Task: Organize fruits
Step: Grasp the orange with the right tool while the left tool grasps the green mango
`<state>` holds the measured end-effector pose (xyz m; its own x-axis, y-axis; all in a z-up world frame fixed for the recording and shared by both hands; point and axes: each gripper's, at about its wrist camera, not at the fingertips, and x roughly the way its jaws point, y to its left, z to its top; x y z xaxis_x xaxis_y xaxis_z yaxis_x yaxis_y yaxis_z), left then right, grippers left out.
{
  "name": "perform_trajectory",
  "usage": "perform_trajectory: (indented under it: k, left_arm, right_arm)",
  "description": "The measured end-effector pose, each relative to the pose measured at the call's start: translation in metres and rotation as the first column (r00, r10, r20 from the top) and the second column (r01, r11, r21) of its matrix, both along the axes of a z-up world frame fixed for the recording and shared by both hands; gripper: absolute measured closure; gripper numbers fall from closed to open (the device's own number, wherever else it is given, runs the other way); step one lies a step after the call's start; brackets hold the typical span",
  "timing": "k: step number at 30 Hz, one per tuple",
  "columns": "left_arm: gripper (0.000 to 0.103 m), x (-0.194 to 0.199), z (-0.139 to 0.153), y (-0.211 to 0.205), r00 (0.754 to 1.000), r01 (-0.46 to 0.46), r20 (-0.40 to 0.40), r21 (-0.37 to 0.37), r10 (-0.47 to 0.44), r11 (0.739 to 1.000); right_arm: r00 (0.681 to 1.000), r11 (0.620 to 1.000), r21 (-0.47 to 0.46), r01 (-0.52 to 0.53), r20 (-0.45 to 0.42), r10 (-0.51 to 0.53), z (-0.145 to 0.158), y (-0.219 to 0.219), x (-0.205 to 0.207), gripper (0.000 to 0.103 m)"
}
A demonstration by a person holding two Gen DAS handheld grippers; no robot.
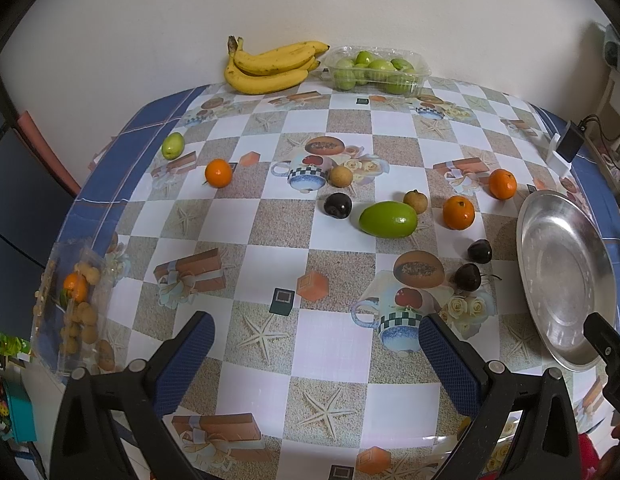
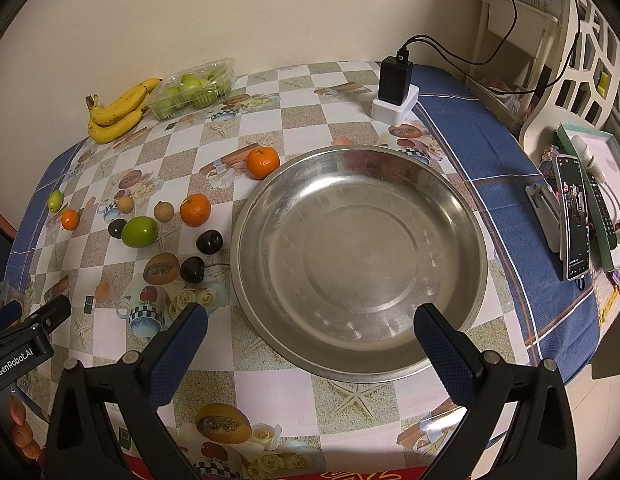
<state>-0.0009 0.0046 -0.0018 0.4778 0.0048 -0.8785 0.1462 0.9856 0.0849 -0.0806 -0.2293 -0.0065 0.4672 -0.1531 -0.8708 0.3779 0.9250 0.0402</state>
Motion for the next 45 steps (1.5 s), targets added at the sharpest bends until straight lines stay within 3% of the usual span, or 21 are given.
perform_trajectory:
  k: [8, 15, 24, 30, 36, 45]
  left_arm:
    - [0.0, 0.002, 0.001, 0.0, 1.0, 0.004, 0.005, -0.017, -0.004, 1.0]
    - [0.0, 0.024, 0.028, -0.022, 0.999, 0.042, 0.025, -0.096, -0.04, 0.995]
    - [0.0, 0.065, 0.06, -0.039, 0.998, -0.019, 0.047, -0.205, 0.029, 0.979]
    - [0.0, 0.084, 0.046, -0.044, 0.998, -0.058, -0.001, -0.234, 0.06, 0.971]
    - [0.0, 0.103, 0.022, -0.044, 0.995, -0.094, -0.044, -0.191, 0.087, 0.977]
    - [0.001, 0.126, -0.016, -0.037, 0.983, -0.143, -0.141, -0.194, 0.117, 0.971]
  right_arm:
    - [1.0, 1.0, 0.008, -0.009, 0.011, 0.009, 0.003, 0.0, 0.001, 0.0]
    - [0.999, 0.999, 0.05, -0.023, 0.037, 0.021, 0.021, -0.003, 0.011, 0.0]
    - [0.996, 0.997, 0.08, -0.008, 0.085, 0.001, 0.056, -0.018, 0.048, 0.0]
    - [0.998, 0.994, 0.108, -0.013, 0.059, 0.006, 0.044, -0.018, 0.072, 0.0]
    - [0.997, 0.989, 0.126, -0.072, 0.027, 0.069, 0.024, -0.009, 0.101, 0.0]
    - [0.995, 0.99, 0.105, -0.094, -0.025, 0.097, 0.001, -0.018, 0.143, 0.0]
